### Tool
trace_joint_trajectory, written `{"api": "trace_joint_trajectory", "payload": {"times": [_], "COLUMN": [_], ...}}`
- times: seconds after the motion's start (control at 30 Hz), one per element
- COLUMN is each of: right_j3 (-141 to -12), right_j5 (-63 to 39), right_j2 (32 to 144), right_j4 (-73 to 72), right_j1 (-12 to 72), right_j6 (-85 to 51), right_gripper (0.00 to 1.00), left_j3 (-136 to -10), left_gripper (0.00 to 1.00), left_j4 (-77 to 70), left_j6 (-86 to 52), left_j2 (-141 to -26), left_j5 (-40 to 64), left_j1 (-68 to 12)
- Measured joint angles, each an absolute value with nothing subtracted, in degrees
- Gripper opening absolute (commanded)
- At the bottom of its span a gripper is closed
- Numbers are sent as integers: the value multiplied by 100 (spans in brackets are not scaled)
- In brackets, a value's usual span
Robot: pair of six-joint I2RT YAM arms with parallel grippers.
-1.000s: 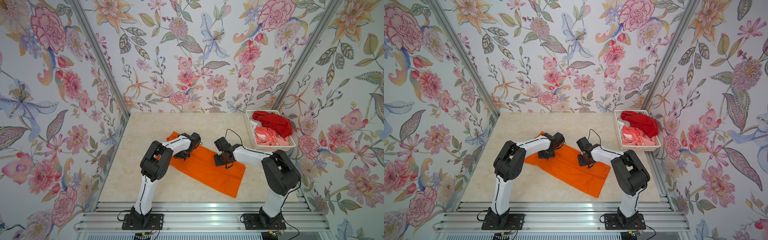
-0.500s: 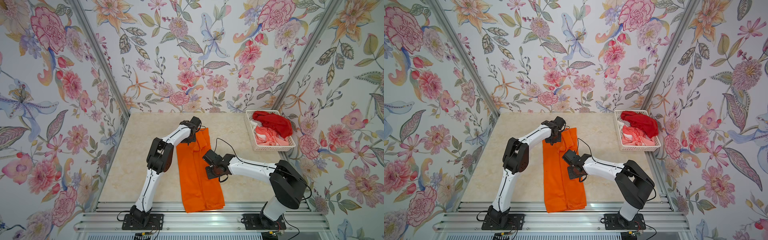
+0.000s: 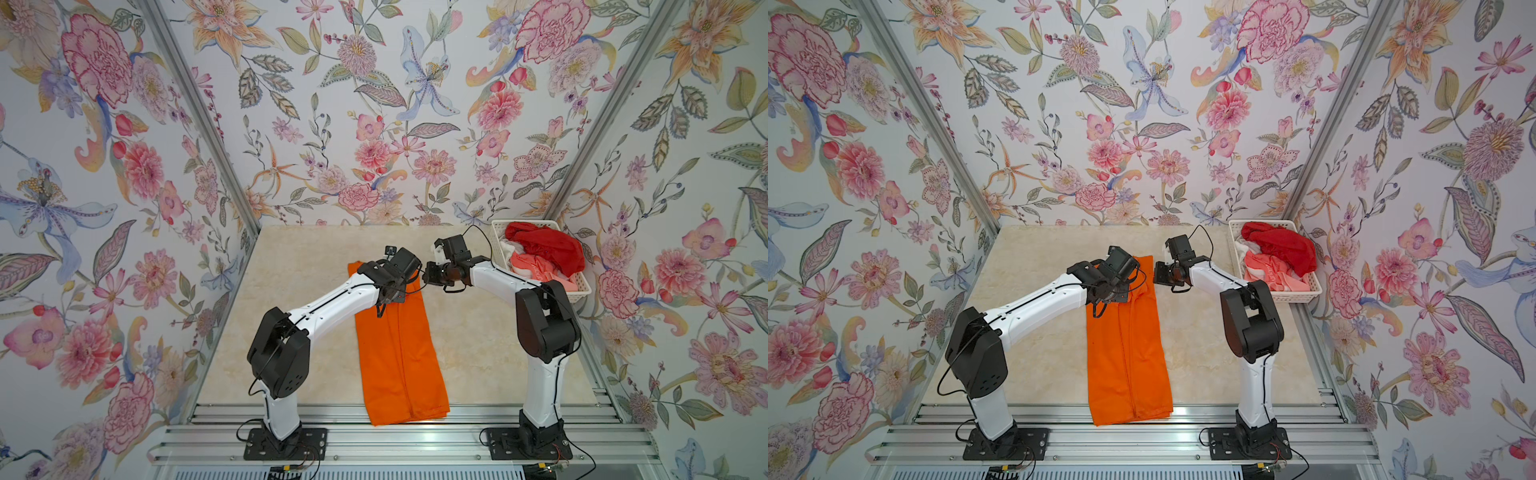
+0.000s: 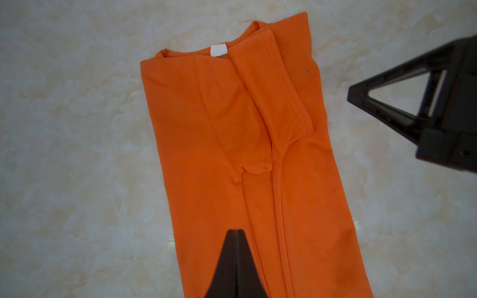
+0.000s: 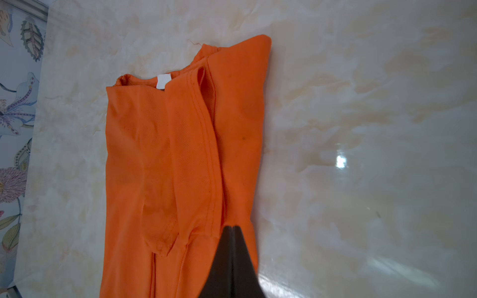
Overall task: Fold and stack t-shirts
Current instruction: Adjust the T-shirt at the center of the board, then smooth out the T-shirt at the center of the board.
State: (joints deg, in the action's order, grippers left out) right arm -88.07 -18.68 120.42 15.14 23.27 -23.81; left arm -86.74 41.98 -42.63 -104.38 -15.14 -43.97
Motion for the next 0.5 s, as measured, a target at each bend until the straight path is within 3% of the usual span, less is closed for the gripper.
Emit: {"api": "trace_joint_trajectory", "payload": {"times": [0.2, 0.5], "right_j3": [-9835, -11170], "right_j5": [-2576, -2571], "right_j2": [13058, 13618], "right_j4": [1675, 2252], "right_j1": [2432, 2434], "right_j6": [-2274, -1970], "right_gripper": [0, 0], "left_j3": [-6917, -6152], "left_gripper": [0, 0], "left_j4": [3623, 3273], "left_j6": [-4720, -5046], "left_j2": [-10084, -9367], "left_j5": [-941, -862], "left_j1": [-4434, -4460]}}
